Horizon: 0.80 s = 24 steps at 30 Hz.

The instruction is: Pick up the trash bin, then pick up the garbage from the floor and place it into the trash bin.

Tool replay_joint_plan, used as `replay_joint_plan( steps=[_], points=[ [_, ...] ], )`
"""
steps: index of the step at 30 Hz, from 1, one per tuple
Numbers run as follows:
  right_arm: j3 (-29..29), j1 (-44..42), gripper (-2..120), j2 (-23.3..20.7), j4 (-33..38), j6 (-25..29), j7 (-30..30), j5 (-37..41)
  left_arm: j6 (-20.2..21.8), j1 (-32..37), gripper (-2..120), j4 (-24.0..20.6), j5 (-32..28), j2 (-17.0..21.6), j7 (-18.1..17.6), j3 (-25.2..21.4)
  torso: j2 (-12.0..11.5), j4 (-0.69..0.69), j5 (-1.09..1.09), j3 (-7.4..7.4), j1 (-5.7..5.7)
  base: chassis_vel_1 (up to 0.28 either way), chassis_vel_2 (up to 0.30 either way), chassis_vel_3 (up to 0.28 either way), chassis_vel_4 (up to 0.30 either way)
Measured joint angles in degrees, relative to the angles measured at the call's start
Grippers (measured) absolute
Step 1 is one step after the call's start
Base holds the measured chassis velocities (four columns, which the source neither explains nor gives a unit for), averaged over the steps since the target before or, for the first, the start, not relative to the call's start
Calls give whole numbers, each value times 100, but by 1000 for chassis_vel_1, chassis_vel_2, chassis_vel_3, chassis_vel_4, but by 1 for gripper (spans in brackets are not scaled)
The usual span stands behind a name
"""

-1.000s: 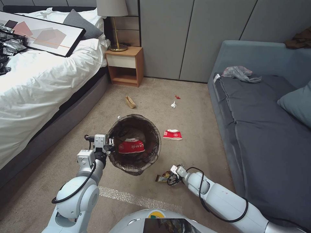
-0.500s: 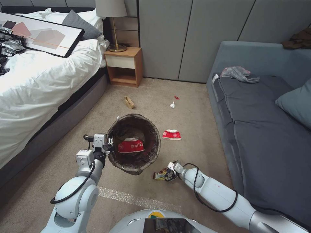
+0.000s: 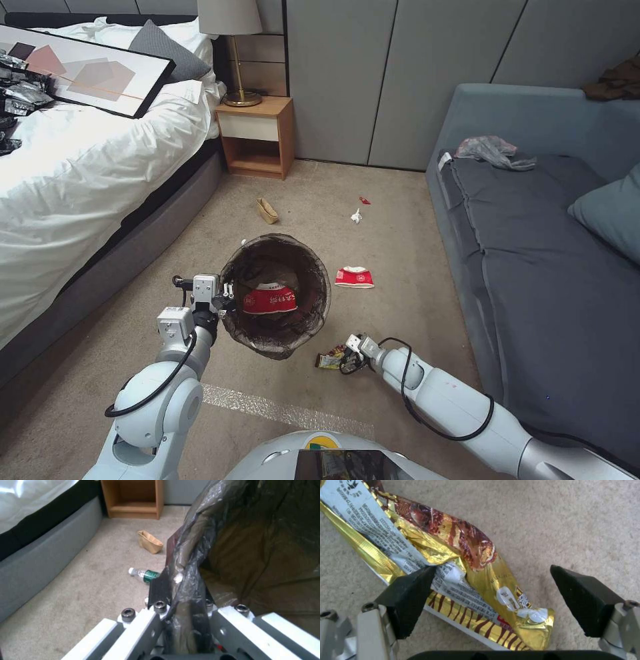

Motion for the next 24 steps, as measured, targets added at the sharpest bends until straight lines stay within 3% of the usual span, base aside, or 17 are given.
replay_joint_plan(
  steps=[18,21,24],
  points=[
    [23,-62,80,-3,30,55,10,-22,4,-19,0,13,-2,-9,20,-3,-1,-1,-3,0,0,0,0,0,0],
    [44,-109,76,-59,152,36,19,48,4,-20,0,11,-1,-8,20,-13,-2,4,5,2,1,0,0,0,0],
    [85,-207,61,-244,534,-85,73,271,5,-20,0,10,3,-4,22,-15,-2,-1,1,3,1,0,0,0,0]
  ],
)
